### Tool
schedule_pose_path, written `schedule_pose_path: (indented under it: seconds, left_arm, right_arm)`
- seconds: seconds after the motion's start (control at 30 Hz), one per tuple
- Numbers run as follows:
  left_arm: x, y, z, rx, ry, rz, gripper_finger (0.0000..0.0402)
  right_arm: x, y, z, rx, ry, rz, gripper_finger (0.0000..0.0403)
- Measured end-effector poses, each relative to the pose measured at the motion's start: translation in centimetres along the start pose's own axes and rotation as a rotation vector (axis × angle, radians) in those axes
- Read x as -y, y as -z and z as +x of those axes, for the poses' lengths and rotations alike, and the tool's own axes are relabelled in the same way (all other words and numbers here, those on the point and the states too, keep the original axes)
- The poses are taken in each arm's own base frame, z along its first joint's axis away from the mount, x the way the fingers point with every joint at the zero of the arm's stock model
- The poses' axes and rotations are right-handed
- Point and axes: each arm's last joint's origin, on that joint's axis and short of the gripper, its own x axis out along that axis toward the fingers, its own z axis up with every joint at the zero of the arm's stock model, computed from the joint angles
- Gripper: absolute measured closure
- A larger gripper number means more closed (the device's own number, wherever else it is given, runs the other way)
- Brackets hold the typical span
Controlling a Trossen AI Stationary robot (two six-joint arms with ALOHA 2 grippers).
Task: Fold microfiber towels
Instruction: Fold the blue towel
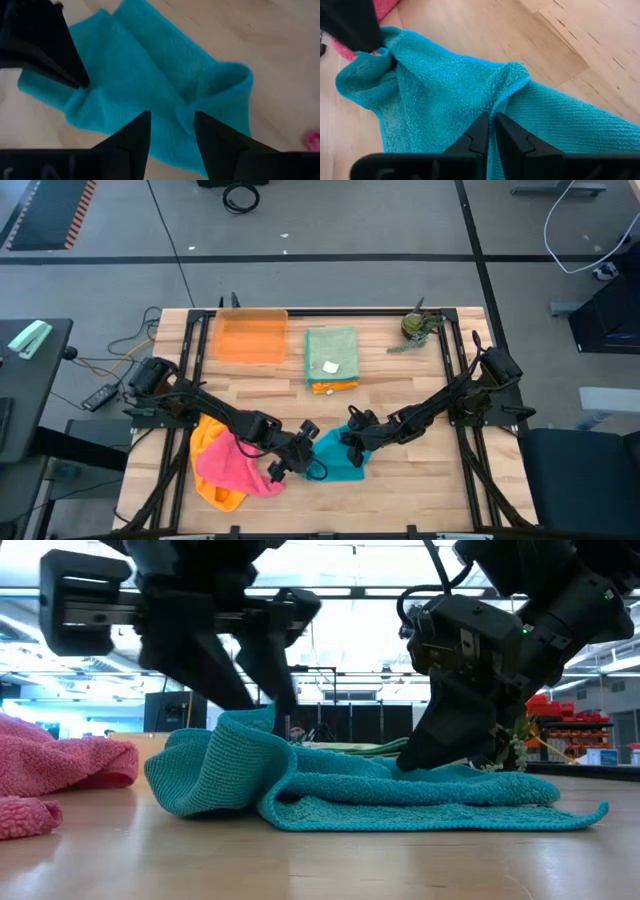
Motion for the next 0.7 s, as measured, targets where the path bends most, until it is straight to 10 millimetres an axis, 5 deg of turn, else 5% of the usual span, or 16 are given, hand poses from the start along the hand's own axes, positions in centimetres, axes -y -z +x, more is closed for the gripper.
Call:
schedule_pose_path:
  seconds: [0.7]
  left_arm:
    - [0.5,0.1,1.9,0.053,0.088,0.012,0.0303]
  right_arm:
    - [0.1,0.0,0.0,-0.004,0.006,-0.002,0.0364]
